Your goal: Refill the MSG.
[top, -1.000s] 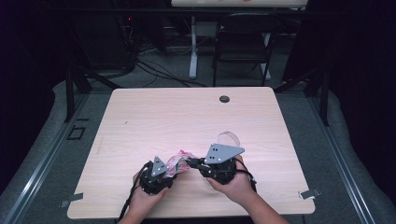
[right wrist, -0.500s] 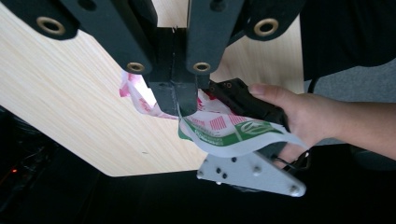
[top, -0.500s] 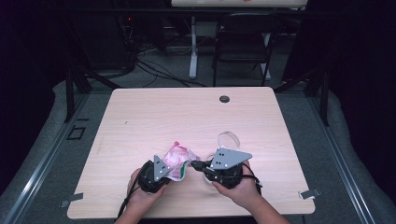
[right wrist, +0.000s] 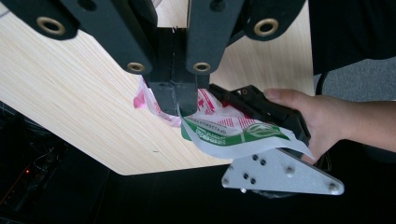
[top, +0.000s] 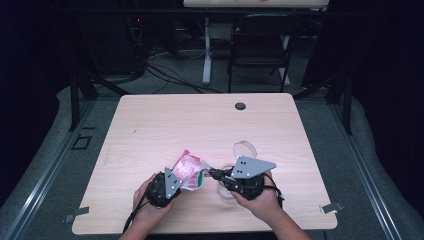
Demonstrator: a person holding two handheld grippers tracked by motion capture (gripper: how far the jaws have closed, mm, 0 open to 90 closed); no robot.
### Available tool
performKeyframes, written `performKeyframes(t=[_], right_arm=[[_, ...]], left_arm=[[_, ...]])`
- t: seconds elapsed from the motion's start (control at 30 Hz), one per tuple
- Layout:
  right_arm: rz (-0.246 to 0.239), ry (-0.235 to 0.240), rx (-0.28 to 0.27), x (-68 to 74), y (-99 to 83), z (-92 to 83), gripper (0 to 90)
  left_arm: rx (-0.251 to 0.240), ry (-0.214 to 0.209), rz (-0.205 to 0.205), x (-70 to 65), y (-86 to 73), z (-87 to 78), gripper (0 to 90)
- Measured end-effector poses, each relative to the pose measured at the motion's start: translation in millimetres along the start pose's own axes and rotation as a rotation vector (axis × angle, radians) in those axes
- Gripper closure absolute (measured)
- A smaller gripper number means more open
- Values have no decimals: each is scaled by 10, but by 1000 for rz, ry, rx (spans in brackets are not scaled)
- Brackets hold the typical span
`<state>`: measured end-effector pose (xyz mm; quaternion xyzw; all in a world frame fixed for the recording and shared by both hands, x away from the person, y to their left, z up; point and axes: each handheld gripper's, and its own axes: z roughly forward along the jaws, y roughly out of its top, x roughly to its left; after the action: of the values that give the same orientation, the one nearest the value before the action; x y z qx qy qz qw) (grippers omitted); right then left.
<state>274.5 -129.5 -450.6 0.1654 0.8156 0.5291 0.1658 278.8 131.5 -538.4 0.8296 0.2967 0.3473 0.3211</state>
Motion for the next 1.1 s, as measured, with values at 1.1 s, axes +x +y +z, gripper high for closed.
performKeyframes(t=[1.1], right_arm=[[-13, -92, -10, -128, -146, -417, 900]], left_arm=[[6, 78, 239, -22, 568, 24, 616]])
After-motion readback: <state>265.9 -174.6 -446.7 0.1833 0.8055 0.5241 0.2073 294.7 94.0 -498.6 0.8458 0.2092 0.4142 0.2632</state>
